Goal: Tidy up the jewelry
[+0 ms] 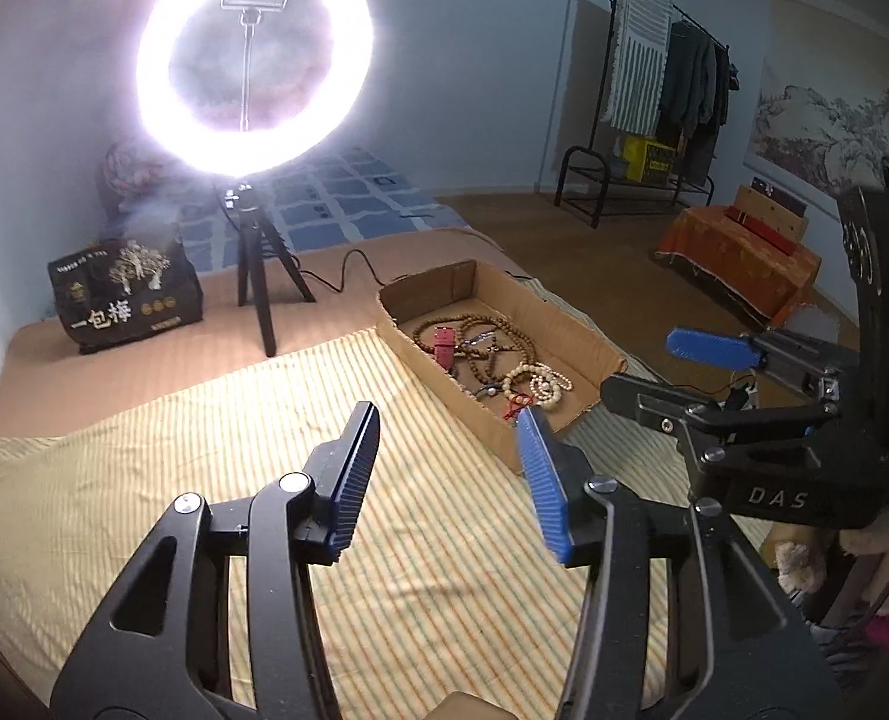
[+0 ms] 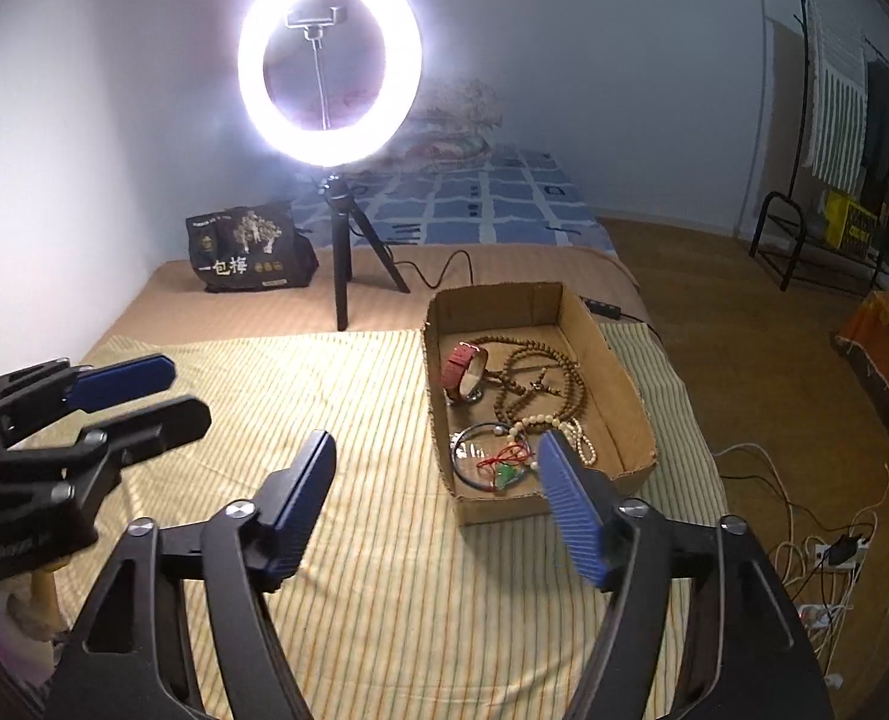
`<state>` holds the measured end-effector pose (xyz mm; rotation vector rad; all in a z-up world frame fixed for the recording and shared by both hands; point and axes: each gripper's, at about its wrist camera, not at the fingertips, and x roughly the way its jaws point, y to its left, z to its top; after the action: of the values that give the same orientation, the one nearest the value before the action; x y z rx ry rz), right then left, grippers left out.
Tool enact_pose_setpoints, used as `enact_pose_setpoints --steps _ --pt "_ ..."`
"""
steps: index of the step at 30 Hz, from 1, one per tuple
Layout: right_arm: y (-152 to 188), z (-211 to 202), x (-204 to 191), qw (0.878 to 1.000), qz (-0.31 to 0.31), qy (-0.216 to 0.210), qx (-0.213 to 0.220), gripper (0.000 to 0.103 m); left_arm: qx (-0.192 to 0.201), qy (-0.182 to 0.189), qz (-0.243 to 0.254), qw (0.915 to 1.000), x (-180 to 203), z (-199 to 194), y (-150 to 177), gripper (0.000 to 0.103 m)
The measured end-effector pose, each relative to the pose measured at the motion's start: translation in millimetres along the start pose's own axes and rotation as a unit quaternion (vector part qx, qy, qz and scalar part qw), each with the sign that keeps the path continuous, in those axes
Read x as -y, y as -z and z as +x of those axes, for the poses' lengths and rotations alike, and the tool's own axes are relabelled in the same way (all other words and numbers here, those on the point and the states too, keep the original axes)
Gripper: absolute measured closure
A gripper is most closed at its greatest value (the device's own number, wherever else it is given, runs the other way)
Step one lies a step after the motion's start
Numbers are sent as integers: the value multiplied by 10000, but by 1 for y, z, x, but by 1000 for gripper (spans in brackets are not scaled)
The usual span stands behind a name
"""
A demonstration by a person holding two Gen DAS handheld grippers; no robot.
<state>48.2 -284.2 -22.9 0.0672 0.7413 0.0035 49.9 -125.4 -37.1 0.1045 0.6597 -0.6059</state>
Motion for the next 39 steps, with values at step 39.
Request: enact_pose_setpoints --steps 39 --pt "5 -7 -7 9986 -19 493 193 22 -39 -644 -447 9969 -28 -28 16 3"
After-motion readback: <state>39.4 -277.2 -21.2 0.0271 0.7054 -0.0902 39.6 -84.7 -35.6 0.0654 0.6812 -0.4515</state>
